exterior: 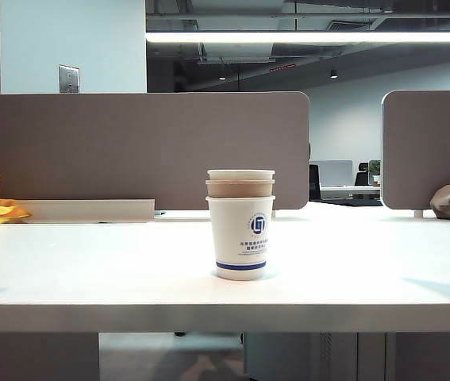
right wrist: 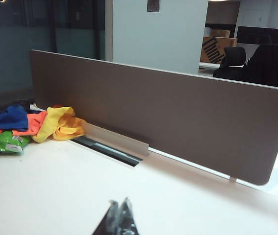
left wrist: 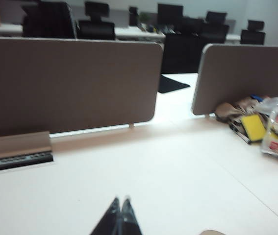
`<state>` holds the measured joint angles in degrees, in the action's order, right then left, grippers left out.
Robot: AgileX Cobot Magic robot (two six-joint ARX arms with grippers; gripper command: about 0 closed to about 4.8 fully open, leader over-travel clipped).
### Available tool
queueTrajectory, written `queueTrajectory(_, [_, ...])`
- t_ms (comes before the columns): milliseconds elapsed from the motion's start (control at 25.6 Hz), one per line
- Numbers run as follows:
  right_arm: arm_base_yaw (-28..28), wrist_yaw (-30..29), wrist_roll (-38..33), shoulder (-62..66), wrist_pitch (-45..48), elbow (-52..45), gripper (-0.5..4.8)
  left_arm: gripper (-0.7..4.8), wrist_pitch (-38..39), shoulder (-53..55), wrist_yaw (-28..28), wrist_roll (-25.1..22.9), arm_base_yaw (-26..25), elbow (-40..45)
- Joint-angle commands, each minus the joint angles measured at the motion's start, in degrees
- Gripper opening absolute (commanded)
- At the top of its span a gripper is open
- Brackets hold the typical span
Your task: Pick up all the paper cups on the table one by one and stack them together.
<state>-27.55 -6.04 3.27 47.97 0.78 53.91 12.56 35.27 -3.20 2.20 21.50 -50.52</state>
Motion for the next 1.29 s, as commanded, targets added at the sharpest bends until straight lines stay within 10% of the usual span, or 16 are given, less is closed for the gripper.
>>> queueTrajectory(39, [-0.09,0.17,-0.26,-1.62,0.92,-3.15,-0.08,-0.06,-2.12,-2.16,1.75,-0.28,-0.07,2.91])
queueTrajectory(1287, [-0.07,-0.07,-0.24,-2.93,-4.83,-8.79,-0.05,-0.05,-1.03,-5.4,1.92,-2.43,-0.04,11.93])
